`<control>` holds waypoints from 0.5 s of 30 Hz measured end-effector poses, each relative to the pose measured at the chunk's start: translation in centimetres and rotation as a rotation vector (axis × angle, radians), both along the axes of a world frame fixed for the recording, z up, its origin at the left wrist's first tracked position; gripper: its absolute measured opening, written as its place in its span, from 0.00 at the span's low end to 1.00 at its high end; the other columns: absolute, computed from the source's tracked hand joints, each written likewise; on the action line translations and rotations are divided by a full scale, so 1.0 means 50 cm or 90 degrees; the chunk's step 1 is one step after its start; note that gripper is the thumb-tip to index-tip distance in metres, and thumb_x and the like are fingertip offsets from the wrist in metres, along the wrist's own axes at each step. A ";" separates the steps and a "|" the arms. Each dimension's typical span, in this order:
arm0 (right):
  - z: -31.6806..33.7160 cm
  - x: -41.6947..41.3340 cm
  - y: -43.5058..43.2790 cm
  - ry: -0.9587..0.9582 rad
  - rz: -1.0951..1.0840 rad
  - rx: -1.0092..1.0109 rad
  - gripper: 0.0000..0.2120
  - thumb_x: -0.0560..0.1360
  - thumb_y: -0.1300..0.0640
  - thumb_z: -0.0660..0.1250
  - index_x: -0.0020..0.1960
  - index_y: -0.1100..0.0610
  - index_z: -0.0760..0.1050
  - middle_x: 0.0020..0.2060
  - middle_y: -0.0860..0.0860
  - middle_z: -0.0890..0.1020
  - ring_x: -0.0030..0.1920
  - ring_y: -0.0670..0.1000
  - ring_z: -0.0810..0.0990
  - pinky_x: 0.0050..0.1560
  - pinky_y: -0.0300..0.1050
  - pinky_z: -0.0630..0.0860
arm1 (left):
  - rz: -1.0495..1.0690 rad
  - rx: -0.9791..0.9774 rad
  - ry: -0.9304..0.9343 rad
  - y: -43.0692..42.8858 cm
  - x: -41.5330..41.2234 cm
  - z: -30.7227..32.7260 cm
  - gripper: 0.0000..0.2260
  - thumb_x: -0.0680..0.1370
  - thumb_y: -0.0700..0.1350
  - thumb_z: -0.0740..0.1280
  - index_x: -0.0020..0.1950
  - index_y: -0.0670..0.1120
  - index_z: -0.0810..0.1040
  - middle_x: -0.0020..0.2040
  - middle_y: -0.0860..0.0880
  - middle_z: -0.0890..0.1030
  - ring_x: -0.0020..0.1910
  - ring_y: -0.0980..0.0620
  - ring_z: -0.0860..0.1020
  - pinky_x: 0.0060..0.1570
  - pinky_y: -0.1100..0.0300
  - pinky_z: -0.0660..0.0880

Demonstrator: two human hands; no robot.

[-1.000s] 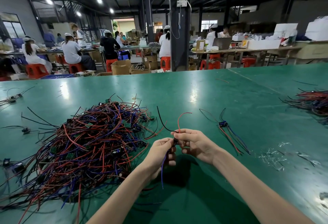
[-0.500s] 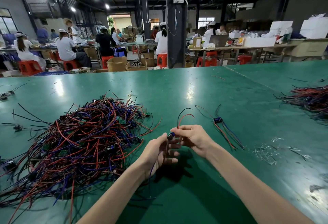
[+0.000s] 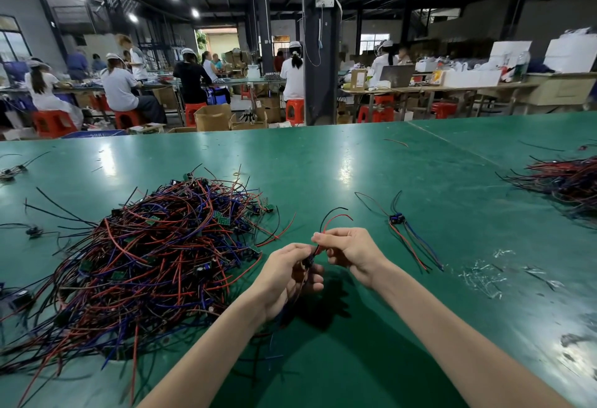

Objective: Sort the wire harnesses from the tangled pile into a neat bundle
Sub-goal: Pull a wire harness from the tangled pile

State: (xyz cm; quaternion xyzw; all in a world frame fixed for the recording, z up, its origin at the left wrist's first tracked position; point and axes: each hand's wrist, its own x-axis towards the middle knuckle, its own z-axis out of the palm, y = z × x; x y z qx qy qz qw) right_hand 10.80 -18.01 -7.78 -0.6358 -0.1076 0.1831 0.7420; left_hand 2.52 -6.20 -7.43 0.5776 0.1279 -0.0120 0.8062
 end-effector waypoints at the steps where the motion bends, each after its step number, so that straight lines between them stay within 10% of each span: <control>1: -0.001 0.001 0.000 0.003 0.003 0.000 0.05 0.69 0.67 0.72 0.37 0.64 0.77 0.25 0.51 0.76 0.22 0.43 0.68 0.24 0.34 0.67 | 0.005 -0.007 0.011 -0.002 0.000 0.000 0.07 0.80 0.39 0.59 0.48 0.38 0.75 0.32 0.41 0.77 0.24 0.50 0.76 0.26 0.60 0.76; 15: 0.002 -0.008 0.003 -0.007 0.045 -0.021 0.05 0.68 0.68 0.73 0.37 0.64 0.77 0.27 0.53 0.75 0.23 0.45 0.68 0.24 0.35 0.67 | 0.057 -0.005 0.039 0.004 0.004 -0.003 0.05 0.76 0.37 0.66 0.42 0.36 0.80 0.31 0.44 0.80 0.26 0.49 0.78 0.29 0.56 0.79</control>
